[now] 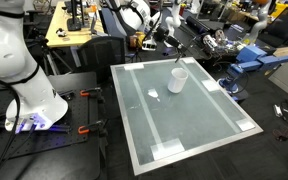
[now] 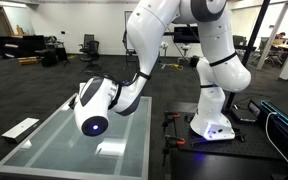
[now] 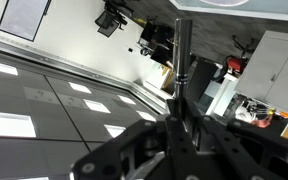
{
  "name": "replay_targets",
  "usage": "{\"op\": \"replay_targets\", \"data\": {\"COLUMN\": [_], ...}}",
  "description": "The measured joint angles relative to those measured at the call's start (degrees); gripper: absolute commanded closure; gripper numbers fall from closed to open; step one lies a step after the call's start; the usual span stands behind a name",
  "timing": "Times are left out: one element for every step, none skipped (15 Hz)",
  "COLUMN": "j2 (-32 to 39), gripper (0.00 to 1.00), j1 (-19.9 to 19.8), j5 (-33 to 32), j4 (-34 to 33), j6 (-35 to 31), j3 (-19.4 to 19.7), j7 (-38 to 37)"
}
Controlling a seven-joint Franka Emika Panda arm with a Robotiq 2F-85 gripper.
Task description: Put the pen in the mug
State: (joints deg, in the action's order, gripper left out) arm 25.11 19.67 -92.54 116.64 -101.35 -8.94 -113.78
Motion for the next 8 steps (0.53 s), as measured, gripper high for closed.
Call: {"op": "replay_targets", "data": {"j2": [0.05, 0.14, 0.29, 0.5, 0.78, 1.13, 1.49, 1.85], "gripper": [0.97, 0.97, 0.97, 0.97, 0.97, 0.97, 0.97, 0.97], "j1": [-0.08, -0.16, -0.25, -0.36, -0.48, -0.6, -0.73, -0.9], "j5": [-0.11, -0.61, -1.34, -2.17, -2.9, -3.33, -3.52, -3.58], "j4": [0.0, 0.0, 0.0, 0.0, 0.0, 0.0, 0.0, 0.0], "j6": [0.07, 0.18, 0.43, 0.73, 1.07, 1.3, 1.35, 1.35], "j3": [-0.05, -0.07, -0.07, -0.07, -0.07, -0.07, -0.07, -0.08], "j7": [-0.22, -1.07, -2.42, -3.98, -5.66, -7.39, -8.95, -10.37]}}
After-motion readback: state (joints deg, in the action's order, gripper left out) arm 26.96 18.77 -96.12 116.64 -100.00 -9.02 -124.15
